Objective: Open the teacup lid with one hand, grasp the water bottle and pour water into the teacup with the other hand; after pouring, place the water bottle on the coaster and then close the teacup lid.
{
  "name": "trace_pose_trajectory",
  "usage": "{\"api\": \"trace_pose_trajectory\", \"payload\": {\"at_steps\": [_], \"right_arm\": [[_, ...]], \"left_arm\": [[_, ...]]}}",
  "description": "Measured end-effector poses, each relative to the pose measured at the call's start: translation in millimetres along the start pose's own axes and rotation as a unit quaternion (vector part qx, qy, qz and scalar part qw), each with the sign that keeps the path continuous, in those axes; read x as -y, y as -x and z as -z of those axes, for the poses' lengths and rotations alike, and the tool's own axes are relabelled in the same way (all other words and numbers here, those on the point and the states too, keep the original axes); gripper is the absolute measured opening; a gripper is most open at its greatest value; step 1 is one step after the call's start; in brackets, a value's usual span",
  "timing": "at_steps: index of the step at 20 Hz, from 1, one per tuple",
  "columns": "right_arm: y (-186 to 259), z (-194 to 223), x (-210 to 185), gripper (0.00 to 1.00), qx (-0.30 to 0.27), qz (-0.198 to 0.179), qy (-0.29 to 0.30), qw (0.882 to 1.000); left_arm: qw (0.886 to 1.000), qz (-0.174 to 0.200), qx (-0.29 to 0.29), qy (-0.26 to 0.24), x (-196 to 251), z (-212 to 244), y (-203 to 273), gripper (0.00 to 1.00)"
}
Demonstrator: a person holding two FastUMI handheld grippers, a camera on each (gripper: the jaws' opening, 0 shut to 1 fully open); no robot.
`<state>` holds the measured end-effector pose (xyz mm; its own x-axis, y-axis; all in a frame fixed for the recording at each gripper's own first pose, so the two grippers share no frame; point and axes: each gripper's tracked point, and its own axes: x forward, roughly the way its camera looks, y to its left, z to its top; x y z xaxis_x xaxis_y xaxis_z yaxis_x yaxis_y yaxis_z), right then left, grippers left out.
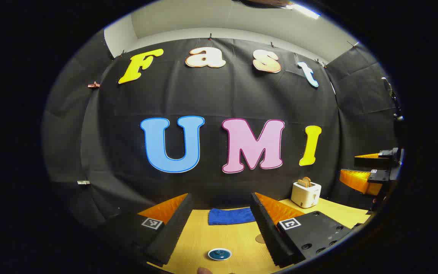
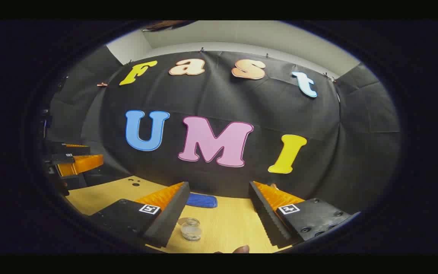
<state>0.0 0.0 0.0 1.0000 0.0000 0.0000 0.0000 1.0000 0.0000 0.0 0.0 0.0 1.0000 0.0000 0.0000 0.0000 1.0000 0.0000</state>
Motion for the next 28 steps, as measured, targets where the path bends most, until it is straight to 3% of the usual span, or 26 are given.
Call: {"api": "trace_pose_trajectory", "payload": {"at_steps": [19, 23, 28], "right_arm": [[-11, 7, -17, 0.96, 0.005, -0.008, 0.007, 1.000], [-5, 47, -15, 0.96, -0.015, -0.010, -0.001, 1.000], [-3, 148, -23, 0.97, -0.051, -0.033, -0.006, 0.998]], "left_arm": [[1.000, 0.004, -0.008, 0.005, -5, 26, -12, 0.95], [1.000, -0.009, -0.029, -0.009, -2, 82, -12, 0.95], [0.996, -0.021, -0.081, -0.034, 9, 206, -23, 0.89]]}}
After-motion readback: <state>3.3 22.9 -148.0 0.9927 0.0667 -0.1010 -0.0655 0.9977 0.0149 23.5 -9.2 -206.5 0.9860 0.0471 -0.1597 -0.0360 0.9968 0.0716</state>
